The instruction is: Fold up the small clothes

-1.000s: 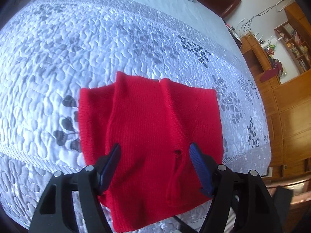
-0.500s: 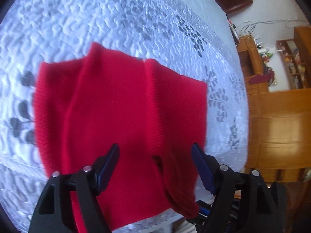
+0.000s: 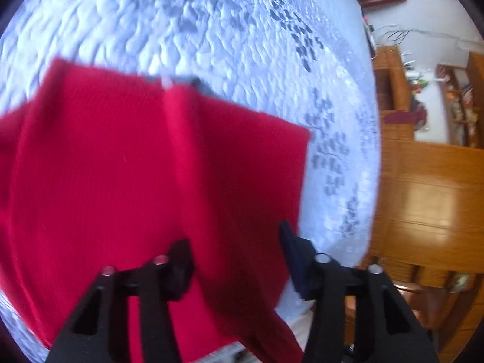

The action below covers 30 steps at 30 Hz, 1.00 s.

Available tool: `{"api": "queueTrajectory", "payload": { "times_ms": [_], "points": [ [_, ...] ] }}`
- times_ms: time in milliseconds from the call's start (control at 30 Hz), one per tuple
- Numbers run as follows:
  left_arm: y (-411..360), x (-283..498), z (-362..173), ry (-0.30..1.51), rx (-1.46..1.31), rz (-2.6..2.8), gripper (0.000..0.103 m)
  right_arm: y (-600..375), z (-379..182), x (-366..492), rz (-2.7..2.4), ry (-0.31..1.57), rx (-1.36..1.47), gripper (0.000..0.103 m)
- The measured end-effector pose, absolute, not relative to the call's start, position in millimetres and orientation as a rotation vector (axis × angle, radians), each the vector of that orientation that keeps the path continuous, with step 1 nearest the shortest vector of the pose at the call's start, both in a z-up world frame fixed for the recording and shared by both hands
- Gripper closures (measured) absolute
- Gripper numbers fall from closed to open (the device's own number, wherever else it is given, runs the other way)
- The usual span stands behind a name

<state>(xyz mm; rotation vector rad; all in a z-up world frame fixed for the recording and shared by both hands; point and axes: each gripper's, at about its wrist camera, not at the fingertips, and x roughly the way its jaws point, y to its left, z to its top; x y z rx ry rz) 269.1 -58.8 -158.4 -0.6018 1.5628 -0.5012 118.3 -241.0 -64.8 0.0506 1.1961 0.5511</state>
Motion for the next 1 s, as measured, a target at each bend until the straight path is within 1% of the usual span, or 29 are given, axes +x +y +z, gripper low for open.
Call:
{"api": "queueTrajectory", "payload": {
  "times_ms": [67,133,167,367,500,633,733,833,1000],
  "points": [
    [-54,277,-158,1.551,-0.563,-0.459,0.064,-239,-64,118,0.557,1.192,0.043,0.096],
    [-53,283,-158,1.541,-0.515,-0.441,0.088,-237,-65,118,0.561,1.192,0.037,0.096],
    [-53,284,-157,1.532,-0.488,-0.446,0.091,-237,-65,118,0.563,1.192,0.038,0.096],
    [-49,278,-128,1.407,-0.444,-0.509,0.094,-230,-59,116,0.577,1.186,0.044,0.096],
    [-40,276,-92,1.325,-0.412,-0.549,0.094,-215,-35,113,0.602,1.148,0.025,0.096],
    [-15,276,-50,1.239,-0.391,-0.565,0.094,-190,-16,114,0.652,1.121,0.01,0.096],
    [9,276,-34,1.204,-0.374,-0.55,0.094,-163,-11,115,0.698,1.112,-0.008,0.096],
    [32,274,-34,1.19,-0.353,-0.528,0.094,-131,-19,115,0.73,1.122,-0.055,0.096],
    [70,269,-73,1.219,-0.355,-0.48,0.094,-90,-58,116,0.765,1.205,-0.108,0.096]
  ]
}}
